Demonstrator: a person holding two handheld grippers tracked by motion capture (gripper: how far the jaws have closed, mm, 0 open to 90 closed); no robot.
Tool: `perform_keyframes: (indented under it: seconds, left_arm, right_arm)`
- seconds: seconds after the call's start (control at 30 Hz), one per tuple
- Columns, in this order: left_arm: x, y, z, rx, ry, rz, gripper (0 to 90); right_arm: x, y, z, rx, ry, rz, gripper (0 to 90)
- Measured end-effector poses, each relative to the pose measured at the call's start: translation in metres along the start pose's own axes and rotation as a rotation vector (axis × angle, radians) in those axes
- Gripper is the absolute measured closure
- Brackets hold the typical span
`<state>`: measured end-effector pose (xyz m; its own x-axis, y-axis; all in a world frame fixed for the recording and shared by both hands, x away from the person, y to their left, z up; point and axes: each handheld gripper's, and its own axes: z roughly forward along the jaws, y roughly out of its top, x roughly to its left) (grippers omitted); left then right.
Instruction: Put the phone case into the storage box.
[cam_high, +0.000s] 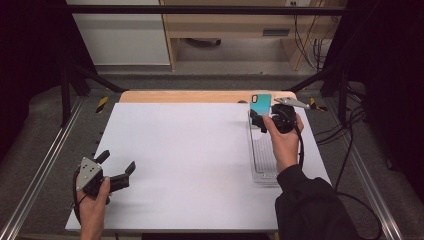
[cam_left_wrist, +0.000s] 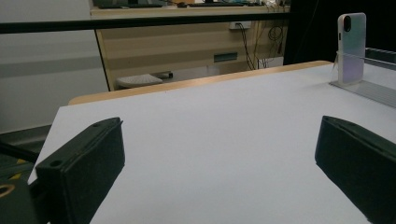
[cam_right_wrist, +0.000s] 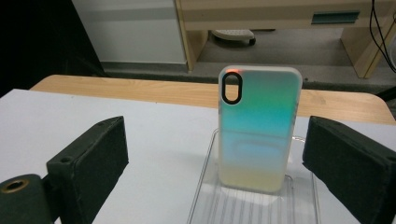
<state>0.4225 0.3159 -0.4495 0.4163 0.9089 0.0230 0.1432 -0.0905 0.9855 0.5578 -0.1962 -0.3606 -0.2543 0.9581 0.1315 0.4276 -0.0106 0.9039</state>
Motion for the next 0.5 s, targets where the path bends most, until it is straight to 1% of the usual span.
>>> perform_keyframes:
  seconds: [0.07, 0.1, 0.17, 0.27, 0.4, 0.43, 0.5]
  left_arm:
    - [0.0, 0.0, 0.0, -0.001, -0.003, -0.002, 1.0]
    - [0.0, 0.0, -0.001, -0.001, -0.003, -0.002, 1.0]
    - [-0.001, 0.0, -0.001, 0.001, -0.007, 0.001, 1.0]
    - [-0.002, 0.001, -0.001, 0.001, -0.011, 0.002, 1.0]
    - [-0.003, 0.001, -0.001, 0.006, -0.015, 0.007, 1.0]
    - [-0.003, 0.001, -0.001, 0.007, -0.014, 0.011, 1.0]
    - [-0.003, 0.001, -0.002, 0.004, -0.013, 0.008, 1.0]
  right_arm:
    - [0.0, 0.001, -0.003, -0.009, 0.009, -0.004, 7.0]
    - [-0.001, 0.002, -0.008, -0.024, 0.023, -0.006, 6.8]
    - [-0.001, 0.002, -0.009, -0.03, 0.027, -0.006, 6.5]
    - [-0.001, 0.004, -0.017, -0.055, 0.044, -0.008, 5.8]
    - [-0.003, 0.005, -0.026, -0.091, 0.062, -0.022, 4.8]
    - [-0.004, 0.006, -0.031, -0.108, 0.071, -0.029, 4.4]
    - [-0.005, 0.005, -0.033, -0.115, 0.072, -0.034, 4.3]
